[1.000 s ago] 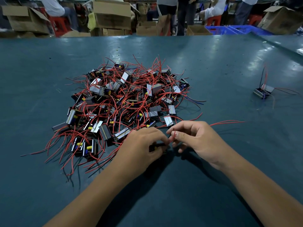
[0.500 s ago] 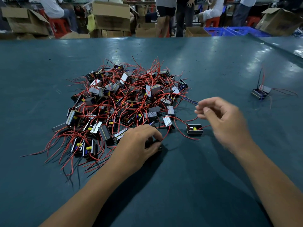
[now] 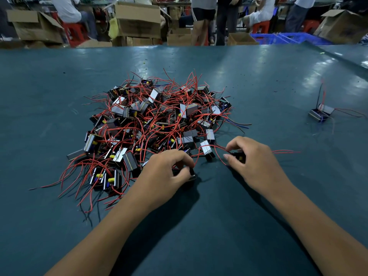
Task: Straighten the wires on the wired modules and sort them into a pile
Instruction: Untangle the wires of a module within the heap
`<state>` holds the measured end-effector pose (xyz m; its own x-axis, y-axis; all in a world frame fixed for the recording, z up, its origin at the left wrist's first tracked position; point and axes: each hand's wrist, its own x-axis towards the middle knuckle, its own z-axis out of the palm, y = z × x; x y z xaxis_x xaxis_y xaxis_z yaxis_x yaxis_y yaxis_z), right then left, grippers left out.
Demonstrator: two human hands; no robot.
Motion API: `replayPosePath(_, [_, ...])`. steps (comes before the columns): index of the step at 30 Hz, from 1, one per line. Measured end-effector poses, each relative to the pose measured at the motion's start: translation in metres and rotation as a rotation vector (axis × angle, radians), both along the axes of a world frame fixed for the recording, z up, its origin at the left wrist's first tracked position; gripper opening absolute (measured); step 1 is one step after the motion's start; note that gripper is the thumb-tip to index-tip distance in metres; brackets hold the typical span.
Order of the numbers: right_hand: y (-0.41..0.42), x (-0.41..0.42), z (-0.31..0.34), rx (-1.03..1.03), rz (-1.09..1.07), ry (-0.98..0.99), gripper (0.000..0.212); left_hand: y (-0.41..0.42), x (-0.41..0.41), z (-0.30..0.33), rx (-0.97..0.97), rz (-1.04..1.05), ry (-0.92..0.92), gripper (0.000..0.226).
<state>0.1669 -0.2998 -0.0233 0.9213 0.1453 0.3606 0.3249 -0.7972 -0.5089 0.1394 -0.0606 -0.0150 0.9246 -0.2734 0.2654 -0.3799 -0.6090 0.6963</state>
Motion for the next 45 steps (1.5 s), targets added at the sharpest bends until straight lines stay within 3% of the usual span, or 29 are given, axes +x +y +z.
replayPosePath(5, [-0.001, 0.002, 0.002, 0.003, -0.082, -0.018, 0.007, -0.001, 0.000, -0.002, 0.003, 0.001, -0.021, 0.005])
replayPosePath(11, [-0.006, -0.003, 0.019, 0.204, -0.094, -0.045, 0.017, -0.004, -0.001, -0.003, 0.151, 0.046, -0.102, 0.009])
replayPosePath(16, [0.005, -0.013, 0.016, 0.063, -0.009, 0.133, 0.017, 0.007, 0.003, 0.006, 0.296, 0.051, -0.096, 0.009])
replayPosePath(19, [0.010, -0.015, 0.014, 0.008, 0.035, 0.134, 0.017, 0.012, 0.001, 0.009, 0.329, 0.043, -0.069, 0.007])
replayPosePath(25, [0.017, -0.019, 0.013, -0.057, 0.095, 0.047, 0.017, 0.011, -0.010, 0.013, 0.270, -0.001, 0.007, 0.014])
replayPosePath(33, [0.027, -0.023, 0.011, -0.080, 0.201, -0.090, 0.014, 0.002, -0.025, 0.006, 0.250, 0.095, -0.067, 0.001])
replayPosePath(36, [0.033, -0.025, 0.011, -0.099, 0.218, -0.147, 0.013, -0.004, -0.029, 0.005, 0.255, 0.142, -0.111, 0.010])
replayPosePath(45, [0.039, -0.029, 0.015, -0.083, 0.202, -0.140, 0.010, -0.005, -0.032, 0.003, 0.019, 0.186, -0.057, 0.007])
